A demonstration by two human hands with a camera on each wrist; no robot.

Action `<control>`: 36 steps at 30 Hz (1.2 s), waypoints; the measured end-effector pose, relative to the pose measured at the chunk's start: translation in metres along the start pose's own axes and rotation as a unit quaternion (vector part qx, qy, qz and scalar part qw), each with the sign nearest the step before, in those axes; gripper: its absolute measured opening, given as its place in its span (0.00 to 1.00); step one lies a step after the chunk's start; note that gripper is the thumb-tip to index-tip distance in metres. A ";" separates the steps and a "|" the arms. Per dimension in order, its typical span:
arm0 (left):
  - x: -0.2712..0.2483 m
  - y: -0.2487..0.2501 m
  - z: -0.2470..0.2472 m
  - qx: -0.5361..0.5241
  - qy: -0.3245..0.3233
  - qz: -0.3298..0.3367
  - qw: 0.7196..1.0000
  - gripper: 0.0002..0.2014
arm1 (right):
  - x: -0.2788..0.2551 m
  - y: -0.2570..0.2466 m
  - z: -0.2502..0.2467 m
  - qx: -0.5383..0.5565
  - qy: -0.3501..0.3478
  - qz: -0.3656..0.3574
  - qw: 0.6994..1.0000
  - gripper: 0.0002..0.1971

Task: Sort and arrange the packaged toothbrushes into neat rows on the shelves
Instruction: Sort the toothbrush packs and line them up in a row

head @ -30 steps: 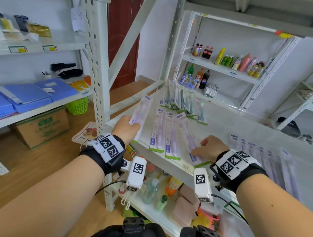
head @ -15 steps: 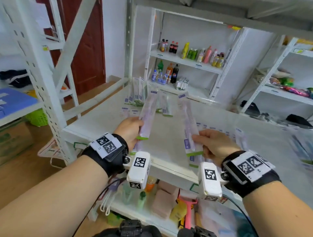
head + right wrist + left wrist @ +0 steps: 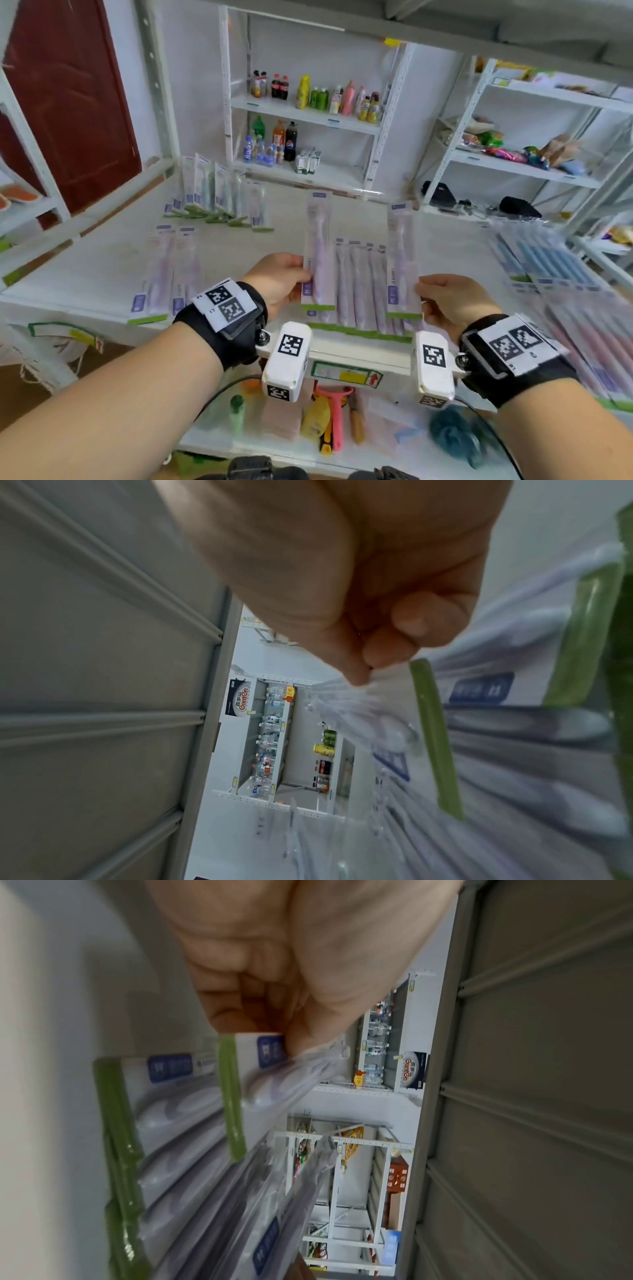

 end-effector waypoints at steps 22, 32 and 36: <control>0.029 0.001 0.074 0.154 -0.081 -0.030 0.984 0.08 | 0.001 0.000 -0.001 -0.168 0.021 -0.031 0.985 0.08; 0.042 -0.007 0.087 0.164 -0.074 -0.028 0.983 0.09 | 0.001 0.004 0.000 -0.198 0.020 -0.051 0.979 0.08; 0.041 -0.007 0.090 0.160 -0.080 -0.030 0.983 0.09 | 0.000 0.005 -0.001 -0.232 0.021 -0.053 0.971 0.10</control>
Point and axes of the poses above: each hand's wrist, its own x-axis towards the middle knuckle, its own z-axis out of the palm, y = z × x, the point moved 4 cm from there along x, towards the middle knuckle, and after that the axes turned 5 degrees about -y, right-handed, at the moved point
